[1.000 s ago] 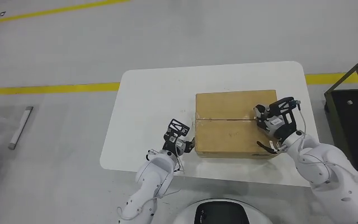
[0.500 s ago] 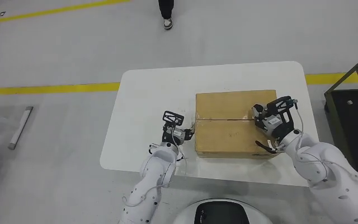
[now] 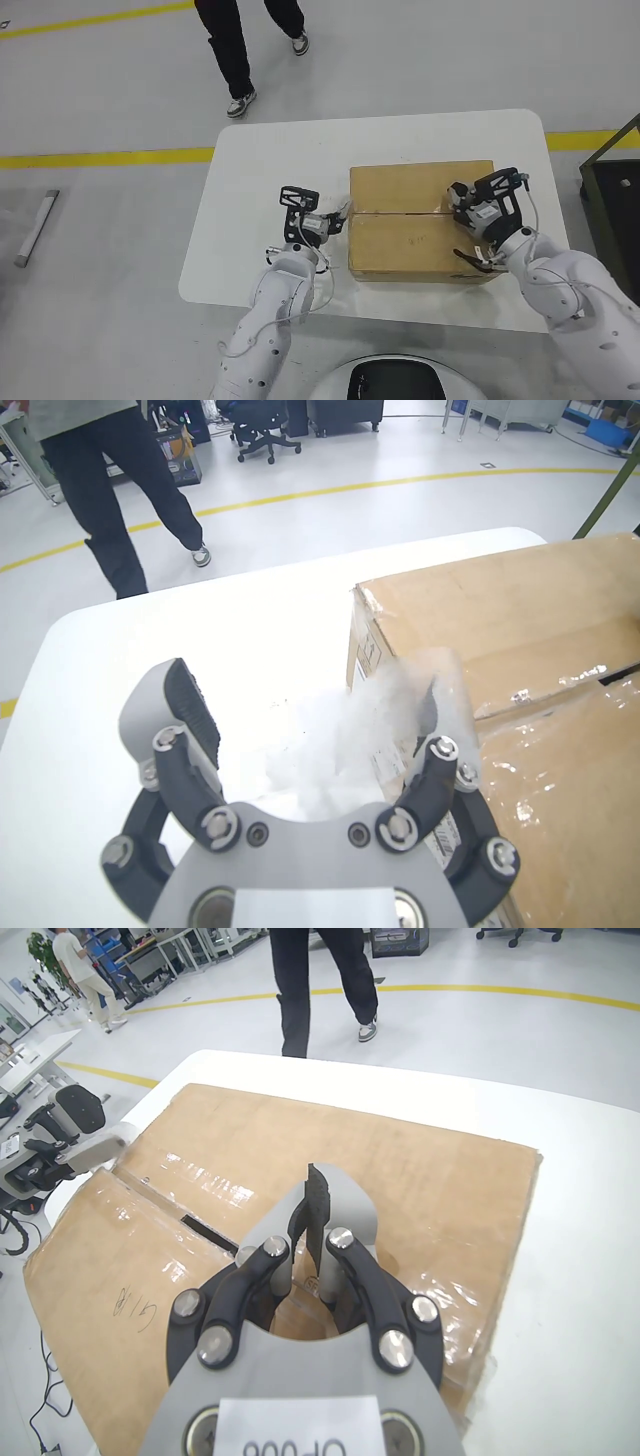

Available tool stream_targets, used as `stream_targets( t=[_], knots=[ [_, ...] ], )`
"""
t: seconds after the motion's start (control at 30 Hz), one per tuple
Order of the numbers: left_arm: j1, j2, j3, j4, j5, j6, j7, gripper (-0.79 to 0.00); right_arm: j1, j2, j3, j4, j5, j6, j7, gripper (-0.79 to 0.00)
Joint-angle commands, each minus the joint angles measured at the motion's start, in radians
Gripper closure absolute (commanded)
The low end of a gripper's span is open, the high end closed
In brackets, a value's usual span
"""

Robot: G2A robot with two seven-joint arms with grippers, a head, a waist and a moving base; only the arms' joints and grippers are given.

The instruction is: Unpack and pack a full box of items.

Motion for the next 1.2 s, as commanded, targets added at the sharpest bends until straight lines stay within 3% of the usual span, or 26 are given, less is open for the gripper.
stream_targets(
  t=[0.0,0.8,1.17],
  knots=[
    [-0.003,-0.001,-0.002,0.003,-0.005,0.001,-0.002,-0.785,0.002,-0.001,-0.001,0.001,-0.002,0.0,-0.001,0.0],
    [-0.142,-0.051,0.082,0.041,-0.075,0.018,0.035,-0.785,-0.014,-0.005,0.042,-0.017,0.002,0.013,0.0,0.0],
    [-0.188,-0.08,0.162,0.073,-0.1,-0.014,0.042,-0.785,-0.058,0.001,0.179,-0.047,0.041,0.061,-0.014,0.0]
  ],
)
